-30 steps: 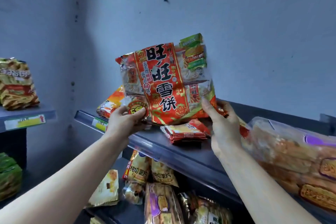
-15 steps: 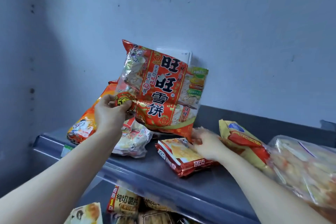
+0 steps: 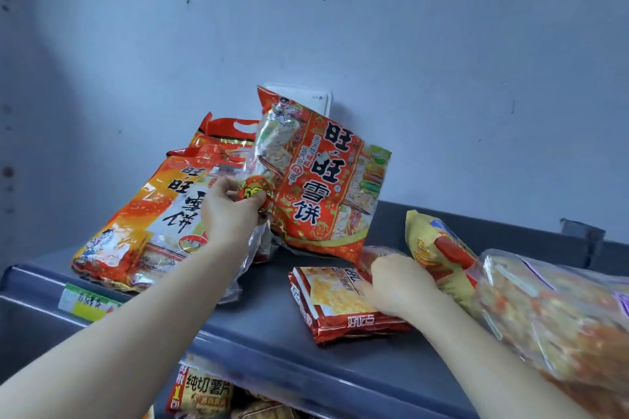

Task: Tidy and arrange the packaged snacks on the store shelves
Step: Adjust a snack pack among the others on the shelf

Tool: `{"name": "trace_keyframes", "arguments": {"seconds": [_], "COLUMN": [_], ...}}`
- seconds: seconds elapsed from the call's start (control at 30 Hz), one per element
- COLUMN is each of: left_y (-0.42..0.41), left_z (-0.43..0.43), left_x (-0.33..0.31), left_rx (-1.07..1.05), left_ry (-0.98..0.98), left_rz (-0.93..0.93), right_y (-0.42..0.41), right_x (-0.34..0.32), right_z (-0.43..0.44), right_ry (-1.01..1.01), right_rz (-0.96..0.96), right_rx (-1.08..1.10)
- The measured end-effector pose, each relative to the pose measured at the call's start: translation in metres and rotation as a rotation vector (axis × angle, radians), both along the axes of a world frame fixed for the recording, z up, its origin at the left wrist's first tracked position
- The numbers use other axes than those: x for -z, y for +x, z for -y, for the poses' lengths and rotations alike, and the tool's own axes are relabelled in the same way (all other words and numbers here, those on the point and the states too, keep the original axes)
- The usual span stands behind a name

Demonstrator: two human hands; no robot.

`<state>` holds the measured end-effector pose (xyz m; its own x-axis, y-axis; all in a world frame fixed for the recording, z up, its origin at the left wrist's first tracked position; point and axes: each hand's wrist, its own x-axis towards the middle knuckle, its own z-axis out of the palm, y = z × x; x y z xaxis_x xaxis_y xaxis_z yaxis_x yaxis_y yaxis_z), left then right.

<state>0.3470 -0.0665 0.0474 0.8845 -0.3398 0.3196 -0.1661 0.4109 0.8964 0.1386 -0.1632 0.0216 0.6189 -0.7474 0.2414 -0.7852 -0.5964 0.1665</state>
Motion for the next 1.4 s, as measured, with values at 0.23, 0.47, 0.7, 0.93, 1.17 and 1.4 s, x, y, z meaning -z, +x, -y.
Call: {"name": "trace_keyframes", "arguments": {"seconds": [0.23,0.47,0.7,0.93,1.17,1.4], "left_y": [-0.023,-0.025,-0.042,-0.038,-0.049,-0.087], "left_z": [0.036,0.067,0.07,0.072,0.064,0.04], "left_x": [0.005,0.018,0.032,0.044,0.034,0.008], "left_rx": [-0.038,0.042,0.04,-0.123,-0.005,0.337], "left_ry": [0.15,0.375,0.897,1.098,1.198,0.541], "left_rz": [0.033,0.055,0.488,0.703,0.749,0.288], "right_y": [-0.022,-0.032,-0.034,-0.026,-0.024,-0.018], "right_x": [0.003,0.005,-0.003,-0.017,-0.012,0.019], "right_z": [-0.007,0.016,0.02,0.014,-0.005,-0.034], "right_ry": [-0.051,-0.028,-0.269,-0.531,-0.681,-0.613], "right_rz": [-0.032,-0.006,0.263,0.78,0.874,0.682], "right_rx": [0.01,0.037,0.091,-0.133,-0.431,-0.682]}}
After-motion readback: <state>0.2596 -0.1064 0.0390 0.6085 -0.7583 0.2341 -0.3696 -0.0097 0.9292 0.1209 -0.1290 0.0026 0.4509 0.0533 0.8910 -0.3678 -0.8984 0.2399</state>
